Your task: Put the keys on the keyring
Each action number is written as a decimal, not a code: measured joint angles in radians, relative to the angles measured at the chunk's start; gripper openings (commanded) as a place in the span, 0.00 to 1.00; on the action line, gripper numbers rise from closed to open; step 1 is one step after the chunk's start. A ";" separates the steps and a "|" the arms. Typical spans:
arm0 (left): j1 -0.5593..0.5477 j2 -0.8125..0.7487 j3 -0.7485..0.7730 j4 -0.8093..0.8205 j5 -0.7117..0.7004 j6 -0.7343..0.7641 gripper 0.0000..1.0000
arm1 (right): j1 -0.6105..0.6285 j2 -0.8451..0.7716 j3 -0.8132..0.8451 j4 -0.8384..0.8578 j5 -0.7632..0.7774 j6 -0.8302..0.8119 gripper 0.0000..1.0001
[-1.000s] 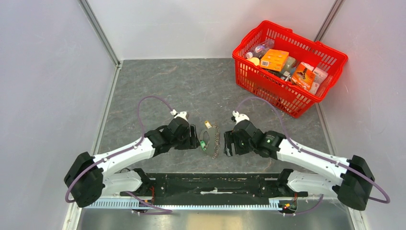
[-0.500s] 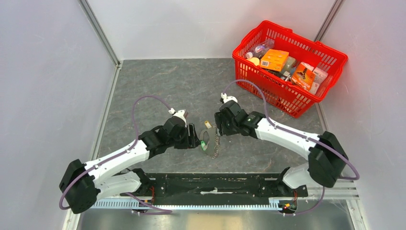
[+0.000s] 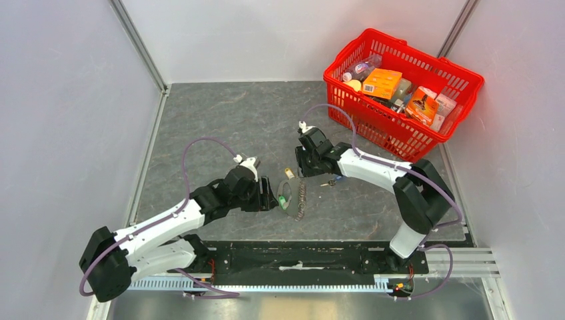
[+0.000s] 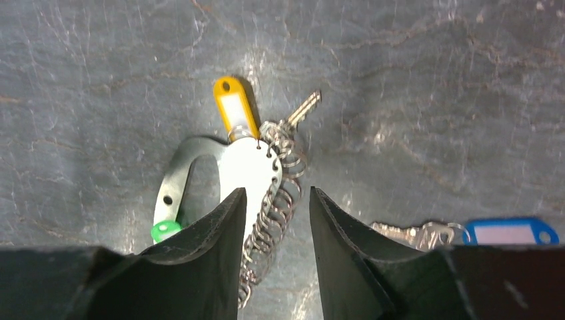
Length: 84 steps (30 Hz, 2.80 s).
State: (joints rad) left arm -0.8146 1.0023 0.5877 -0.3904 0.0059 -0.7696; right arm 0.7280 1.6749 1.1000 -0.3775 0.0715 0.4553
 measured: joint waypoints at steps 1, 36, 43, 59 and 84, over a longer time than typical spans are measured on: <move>0.000 -0.003 -0.002 0.001 0.003 0.000 0.70 | -0.006 0.014 0.010 0.008 -0.006 -0.006 0.46; 0.000 -0.021 -0.038 0.026 0.031 0.000 0.71 | -0.090 0.161 0.056 0.180 -0.215 -0.112 0.49; 0.000 -0.039 -0.039 0.026 0.032 0.000 0.71 | -0.106 0.161 -0.006 0.220 -0.251 -0.108 0.47; 0.000 -0.074 -0.056 0.025 0.050 -0.001 0.71 | -0.130 0.158 -0.064 0.291 -0.352 -0.087 0.47; 0.000 -0.103 -0.078 0.025 0.057 -0.011 0.71 | -0.130 0.088 -0.166 0.337 -0.359 -0.029 0.44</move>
State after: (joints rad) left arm -0.8146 0.8993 0.5098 -0.3653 0.0628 -0.7803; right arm 0.5980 1.7630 0.9340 -0.0406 -0.2874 0.4259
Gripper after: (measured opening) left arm 0.706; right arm 0.442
